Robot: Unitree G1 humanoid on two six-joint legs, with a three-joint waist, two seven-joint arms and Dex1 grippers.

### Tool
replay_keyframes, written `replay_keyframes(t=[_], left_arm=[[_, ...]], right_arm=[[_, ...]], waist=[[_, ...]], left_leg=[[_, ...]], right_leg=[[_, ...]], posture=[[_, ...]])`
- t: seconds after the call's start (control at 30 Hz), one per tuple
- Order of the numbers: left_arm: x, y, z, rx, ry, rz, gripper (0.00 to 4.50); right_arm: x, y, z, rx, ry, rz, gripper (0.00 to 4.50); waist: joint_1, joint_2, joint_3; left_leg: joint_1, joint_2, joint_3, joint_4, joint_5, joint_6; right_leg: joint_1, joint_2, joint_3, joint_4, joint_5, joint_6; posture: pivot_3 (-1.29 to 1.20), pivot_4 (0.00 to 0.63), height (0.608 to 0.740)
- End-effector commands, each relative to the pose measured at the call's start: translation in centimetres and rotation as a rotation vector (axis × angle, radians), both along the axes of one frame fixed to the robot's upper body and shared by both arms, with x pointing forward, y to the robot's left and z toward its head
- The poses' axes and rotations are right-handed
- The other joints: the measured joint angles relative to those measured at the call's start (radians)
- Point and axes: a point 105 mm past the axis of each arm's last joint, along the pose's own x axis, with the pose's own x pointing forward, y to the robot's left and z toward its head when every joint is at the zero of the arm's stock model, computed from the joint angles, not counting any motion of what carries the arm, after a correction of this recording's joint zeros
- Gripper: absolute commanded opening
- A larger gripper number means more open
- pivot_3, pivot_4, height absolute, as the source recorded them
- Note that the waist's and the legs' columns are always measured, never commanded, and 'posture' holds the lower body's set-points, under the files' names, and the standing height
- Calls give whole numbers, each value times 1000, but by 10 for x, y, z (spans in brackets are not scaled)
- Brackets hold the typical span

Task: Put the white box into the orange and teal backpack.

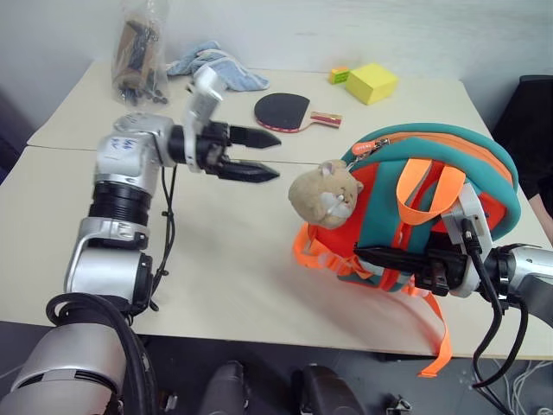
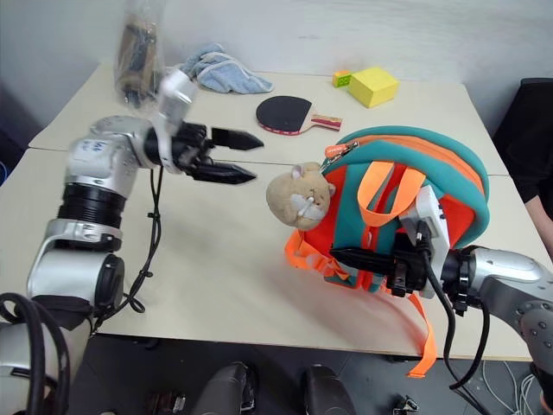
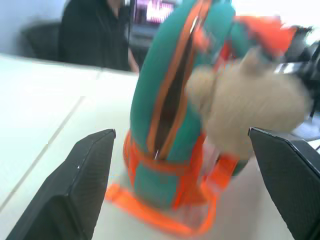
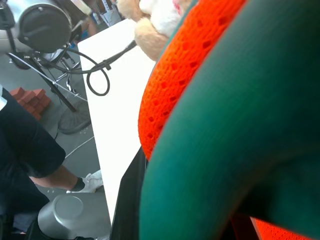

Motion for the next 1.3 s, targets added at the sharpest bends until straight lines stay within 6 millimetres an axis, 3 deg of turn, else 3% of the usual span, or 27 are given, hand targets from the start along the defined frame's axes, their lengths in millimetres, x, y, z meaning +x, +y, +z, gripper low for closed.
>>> replay_keyframes(t=[0.03, 0.1, 0.3, 0.53, 0.63, 0.87, 0.97, 1.07, 1.17, 1.3], left_arm=[[-26, -20, 0, 21, -55, -103, 4462], [-34, -28, -12, 76, -79, -129, 4462], [-22, -66, -55, 167, -136, -28, 4462], [-7, -79, -46, 62, -108, 84, 4462], [-4, -73, -40, 25, -72, 93, 3919], [0, -60, -34, 14, -49, 98, 1818], [4, -58, -26, -23, -32, 110, 1113], [17, -55, -15, -41, -35, 180, 730], [34, -41, -2, -55, -50, 247, 676], [50, -22, -6, 16, -87, 308, 676]], right_arm=[[-3, 4, 4, 3, -30, 13, 0], [-3, 4, 5, -2, -32, 11, 0], [-13, 8, -2, -70, -31, 69, 0], [-13, 11, -7, -73, -48, 46, 0], [-15, 10, -8, -58, -38, 38, 0], [-15, 4, -10, -38, -28, -3, 0], [-15, 2, -7, -25, -27, -11, 0], [-14, -2, -6, -26, -29, -20, 0], [-15, -7, -3, -39, -39, -28, 0], [-25, -15, 2, -40, -56, 21, 0]], waist=[[-1, 0, 0], [-2, 1, 0], [-3, 1, 0], [0, 1, 0], [0, 1, 0], [0, 1, 0], [0, 1, 0], [0, 1, 0], [1, 1, 0], [1, 1, 0]], left_leg=[[0, 0, -1, 0, 0, 0], [1, -1, -1, 0, 0, 0], [1, -1, -1, 0, 0, 1], [1, -1, -1, 0, 0, 1], [0, -2, -1, 0, 0, 1], [1, -2, -1, 0, 0, 1], [1, -2, -1, 0, 0, 1], [0, -2, -1, 0, 0, 1], [0, -2, -1, 0, 0, 1], [0, -3, -1, -1, 0, 1]], right_leg=[[1, 0, 0, -1, 0, 0], [2, 0, 0, -1, 0, 0], [2, 1, 0, -3, 0, 0], [2, 1, 0, -2, 0, 0], [2, 1, 0, -1, 0, 0], [2, 1, 0, -1, 0, 0], [2, 1, 0, -1, 0, 0], [2, 1, 0, -1, 0, 0], [2, 1, 0, -2, 0, 0], [2, 1, 0, -2, 0, 0]], posture=[[0, 150, 740], [0, 150, 740], [0, 150, 740], [0, 150, 740], [0, 150, 740], [0, 150, 740], [0, 150, 740], [0, 150, 740], [0, 150, 740], [0, 150, 740]])
